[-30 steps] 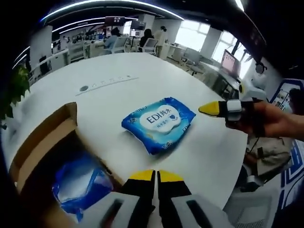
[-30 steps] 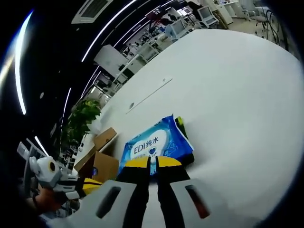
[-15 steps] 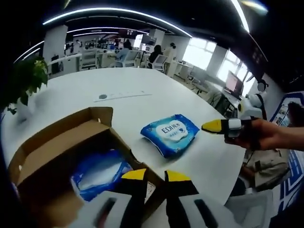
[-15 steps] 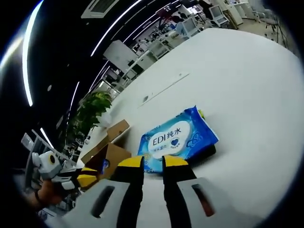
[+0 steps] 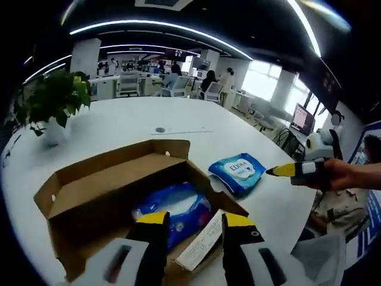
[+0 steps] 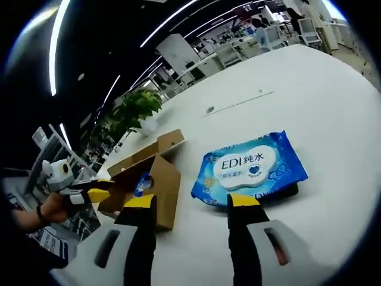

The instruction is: Operate the shoe box by opening the lid, removing the specified soft item, and placing it in the target area until the item is outside and the box remains undamaged.

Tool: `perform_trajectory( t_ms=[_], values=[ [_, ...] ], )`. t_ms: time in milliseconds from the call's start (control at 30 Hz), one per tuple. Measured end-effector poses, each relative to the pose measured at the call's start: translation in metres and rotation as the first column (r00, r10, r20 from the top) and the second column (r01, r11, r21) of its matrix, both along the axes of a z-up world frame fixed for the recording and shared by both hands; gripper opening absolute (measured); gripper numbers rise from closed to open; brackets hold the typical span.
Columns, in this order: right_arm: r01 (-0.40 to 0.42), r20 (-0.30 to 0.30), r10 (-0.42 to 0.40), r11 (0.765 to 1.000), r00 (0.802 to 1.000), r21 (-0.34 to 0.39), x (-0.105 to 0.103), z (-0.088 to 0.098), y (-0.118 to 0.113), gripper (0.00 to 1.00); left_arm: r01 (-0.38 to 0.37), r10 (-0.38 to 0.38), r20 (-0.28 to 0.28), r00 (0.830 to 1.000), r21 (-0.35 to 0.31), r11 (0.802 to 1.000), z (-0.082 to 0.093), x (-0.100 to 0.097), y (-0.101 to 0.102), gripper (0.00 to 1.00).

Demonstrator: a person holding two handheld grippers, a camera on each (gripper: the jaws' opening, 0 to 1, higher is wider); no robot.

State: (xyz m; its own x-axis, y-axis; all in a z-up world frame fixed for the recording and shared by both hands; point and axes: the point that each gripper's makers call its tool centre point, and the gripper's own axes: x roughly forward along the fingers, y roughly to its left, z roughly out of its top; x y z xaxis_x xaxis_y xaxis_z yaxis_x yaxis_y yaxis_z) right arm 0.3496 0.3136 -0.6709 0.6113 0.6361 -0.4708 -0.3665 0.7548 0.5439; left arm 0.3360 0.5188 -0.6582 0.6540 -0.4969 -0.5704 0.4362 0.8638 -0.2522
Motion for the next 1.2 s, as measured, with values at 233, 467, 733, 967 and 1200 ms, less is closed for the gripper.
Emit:
perform_trajectory(
  t_ms=[233,467,733,967,1200],
  values=[
    [-0.109,0.045,0.11,0.993,0.993,-0.038,-0.01,0.01,0.024,0.6,-0.037,0.037,0.021,0.999,-0.015,0.999,0.008,-0.009,0.036,0.49],
    [-0.197,0.062,0.202,0.977,0.977,-0.075,-0.025,0.011,0.044,0.7,-0.058,0.06,0.041,0.997,-0.042,0.997,0.014,-0.02,0.072,0.61],
    [-0.256,0.078,0.266,0.96,0.961,-0.116,-0.035,0.013,0.062,0.77,-0.082,0.083,0.046,0.995,-0.037,0.996,0.013,-0.033,0.109,0.66],
    [-0.281,0.074,0.291,0.952,0.954,-0.119,-0.04,0.013,0.08,0.78,-0.087,0.088,0.037,0.995,-0.031,0.996,0.006,-0.047,0.128,0.71],
    [-0.313,0.063,0.324,0.939,0.944,-0.142,-0.038,0.009,0.091,0.77,-0.111,0.112,0.049,0.992,-0.026,0.994,0.007,-0.055,0.148,0.71]
  ],
)
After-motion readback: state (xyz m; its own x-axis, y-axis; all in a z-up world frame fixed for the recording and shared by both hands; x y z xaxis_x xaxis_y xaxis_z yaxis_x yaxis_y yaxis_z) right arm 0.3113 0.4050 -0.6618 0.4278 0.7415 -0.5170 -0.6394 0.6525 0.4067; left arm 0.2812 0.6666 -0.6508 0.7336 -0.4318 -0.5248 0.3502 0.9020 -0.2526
